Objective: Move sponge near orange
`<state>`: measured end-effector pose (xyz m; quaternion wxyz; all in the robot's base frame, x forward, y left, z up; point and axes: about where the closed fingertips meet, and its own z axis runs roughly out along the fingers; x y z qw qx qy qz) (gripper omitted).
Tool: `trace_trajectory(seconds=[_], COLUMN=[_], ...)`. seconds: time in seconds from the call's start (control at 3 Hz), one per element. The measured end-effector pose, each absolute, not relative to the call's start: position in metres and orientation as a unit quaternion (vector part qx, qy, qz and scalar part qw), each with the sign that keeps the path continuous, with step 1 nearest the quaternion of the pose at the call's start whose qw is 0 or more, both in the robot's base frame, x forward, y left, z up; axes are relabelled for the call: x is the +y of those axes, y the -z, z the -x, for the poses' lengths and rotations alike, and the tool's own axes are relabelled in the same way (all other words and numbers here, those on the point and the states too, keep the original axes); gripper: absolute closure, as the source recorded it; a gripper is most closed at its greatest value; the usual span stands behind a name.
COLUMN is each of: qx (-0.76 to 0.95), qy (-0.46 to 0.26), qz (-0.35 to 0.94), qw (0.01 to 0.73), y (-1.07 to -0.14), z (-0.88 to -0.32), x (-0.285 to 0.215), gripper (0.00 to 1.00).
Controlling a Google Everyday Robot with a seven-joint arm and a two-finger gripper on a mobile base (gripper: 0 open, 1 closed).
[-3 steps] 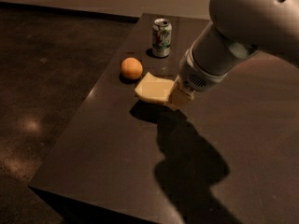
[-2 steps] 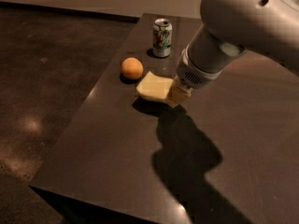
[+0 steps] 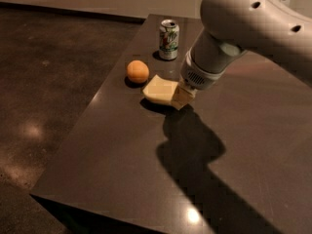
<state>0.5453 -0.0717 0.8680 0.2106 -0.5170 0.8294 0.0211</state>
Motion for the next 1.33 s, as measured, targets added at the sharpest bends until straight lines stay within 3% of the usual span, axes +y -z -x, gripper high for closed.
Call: trace_trajectory(seconds=[0.67, 1.0, 1.33], qx=[0.830, 0.830, 0.830], qy=[-0.032, -0.032, -0.032], qz=[0.517, 0.517, 0.517], qw=[0.207, 0.207, 0.207], y=[-0.8659, -0.8663, -0.8664], z=[-0.5582, -0.5580, -0.5580], x=[-0.0646, -0.0639, -0.0638], gripper=[0.15, 0.00, 0.00])
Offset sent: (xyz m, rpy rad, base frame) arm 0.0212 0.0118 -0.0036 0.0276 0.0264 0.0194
